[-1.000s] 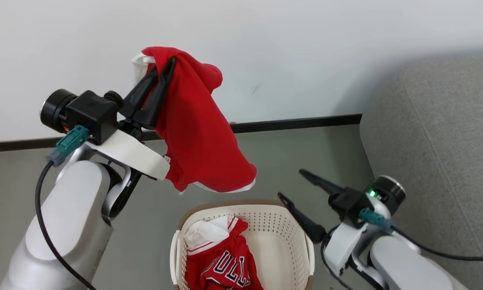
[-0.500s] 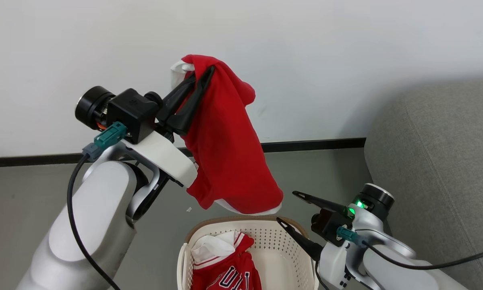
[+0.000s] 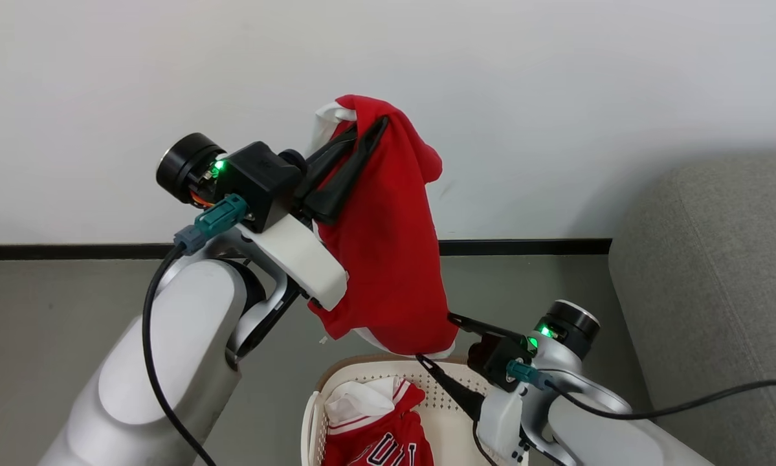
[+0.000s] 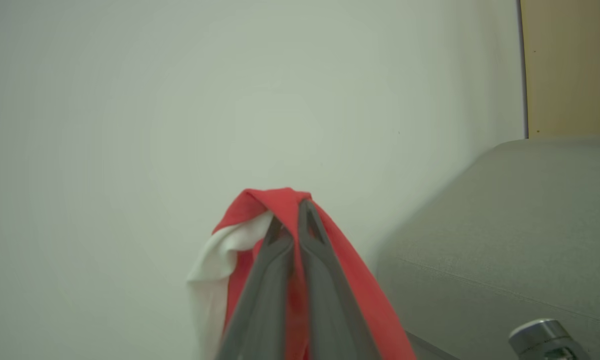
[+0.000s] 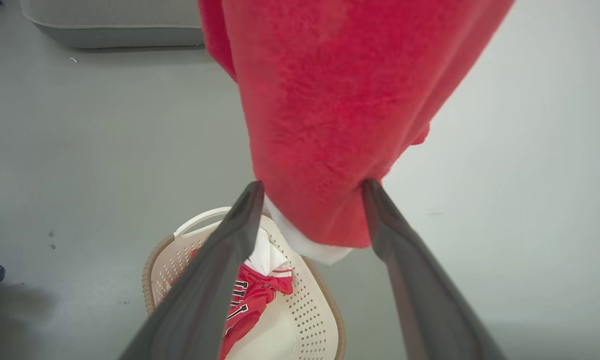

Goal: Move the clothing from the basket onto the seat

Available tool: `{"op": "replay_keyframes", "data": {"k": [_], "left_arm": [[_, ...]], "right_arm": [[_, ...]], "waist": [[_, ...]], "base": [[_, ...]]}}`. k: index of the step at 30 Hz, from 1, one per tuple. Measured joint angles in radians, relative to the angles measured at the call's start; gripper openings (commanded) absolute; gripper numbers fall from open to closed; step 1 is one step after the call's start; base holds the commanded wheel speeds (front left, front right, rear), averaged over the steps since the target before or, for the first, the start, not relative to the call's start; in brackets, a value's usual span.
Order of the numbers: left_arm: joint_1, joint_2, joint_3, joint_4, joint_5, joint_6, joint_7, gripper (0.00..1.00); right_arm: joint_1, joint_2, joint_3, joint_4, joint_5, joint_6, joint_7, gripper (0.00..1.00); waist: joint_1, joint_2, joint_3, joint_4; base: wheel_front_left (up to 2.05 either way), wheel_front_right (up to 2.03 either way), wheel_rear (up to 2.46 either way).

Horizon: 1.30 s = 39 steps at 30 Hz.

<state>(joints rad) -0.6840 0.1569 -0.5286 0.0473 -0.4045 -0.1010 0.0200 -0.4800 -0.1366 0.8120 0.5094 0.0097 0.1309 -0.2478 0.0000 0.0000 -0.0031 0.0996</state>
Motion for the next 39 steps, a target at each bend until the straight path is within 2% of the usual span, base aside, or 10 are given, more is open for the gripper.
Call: {"op": "replay_keyframes", "data": {"k": [13, 20, 21, 22, 24, 25, 26, 27, 32, 39], "left_arm": [[-0.020, -0.026, -0.035, -0.039, -0.002, -0.007, 0.042, 0.00], [-0.022, -0.035, -0.047, -0.050, -0.027, -0.007, 0.058, 0.00], [-0.022, -0.036, -0.047, -0.051, -0.030, -0.007, 0.058, 0.00], [-0.022, -0.038, -0.048, -0.051, -0.034, -0.007, 0.058, 0.00], [-0.022, -0.039, -0.048, -0.051, -0.035, -0.007, 0.058, 0.00], [-0.022, -0.038, -0.046, -0.051, -0.037, -0.007, 0.059, 0.00], [-0.022, -0.036, -0.044, -0.049, -0.039, -0.007, 0.059, 0.00], [-0.022, -0.035, -0.040, -0.045, -0.043, -0.007, 0.059, 0.00], [-0.006, -0.026, -0.007, -0.018, -0.055, 0.006, 0.058, 0.00], [0.067, 0.001, 0.035, 0.051, -0.084, 0.028, 0.040, 0.00]], "right_arm": [[-0.043, 0.049, -0.063, 0.079, -0.011, 0.000, -0.004, 1.00], [-0.088, 0.069, -0.073, 0.075, -0.012, 0.000, -0.004, 1.00], [-0.092, 0.070, -0.069, 0.072, -0.013, 0.000, -0.004, 0.94], [-0.095, 0.070, -0.064, 0.069, -0.016, 0.000, -0.004, 0.49], [-0.099, 0.070, -0.054, 0.066, -0.021, 0.000, -0.004, 0.25], [-0.099, 0.070, -0.046, 0.063, -0.020, 0.000, -0.004, 0.25], [-0.098, 0.070, -0.038, 0.056, -0.020, 0.000, -0.004, 0.09], [-0.098, 0.070, -0.031, 0.052, -0.020, 0.000, -0.004, 0.00], [-0.094, 0.070, -0.043, 0.039, -0.004, 0.000, -0.004, 0.00], [-0.033, 0.064, -0.144, -0.002, 0.052, 0.000, -0.004, 0.00]], "waist": [[0.0000, 0.0000, -0.003, 0.049], [0.0000, 0.0000, 0.002, 0.070], [0.0000, 0.0000, 0.003, 0.073], [0.0000, 0.0000, 0.004, 0.075], [0.0000, 0.0000, 0.006, 0.079], [0.0000, 0.0000, 0.008, 0.080], [0.0001, 0.0000, 0.009, 0.080], [0.0001, 0.0000, 0.010, 0.080], [0.0000, 0.0000, 0.014, 0.072], [0.0000, 0.0000, 0.017, 0.048]], "base": [[0.00, 0.00, 0.00], [0.00, 0.00, 0.00], [0.00, 0.00, 0.00], [0.00, 0.00, 0.00], [0.00, 0.00, 0.00], [0.00, 0.00, 0.00], [0.00, 0.00, 0.00], [0.00, 0.00, 0.00], [0.00, 0.00, 0.00], [0.00, 0.00, 0.00]]}}
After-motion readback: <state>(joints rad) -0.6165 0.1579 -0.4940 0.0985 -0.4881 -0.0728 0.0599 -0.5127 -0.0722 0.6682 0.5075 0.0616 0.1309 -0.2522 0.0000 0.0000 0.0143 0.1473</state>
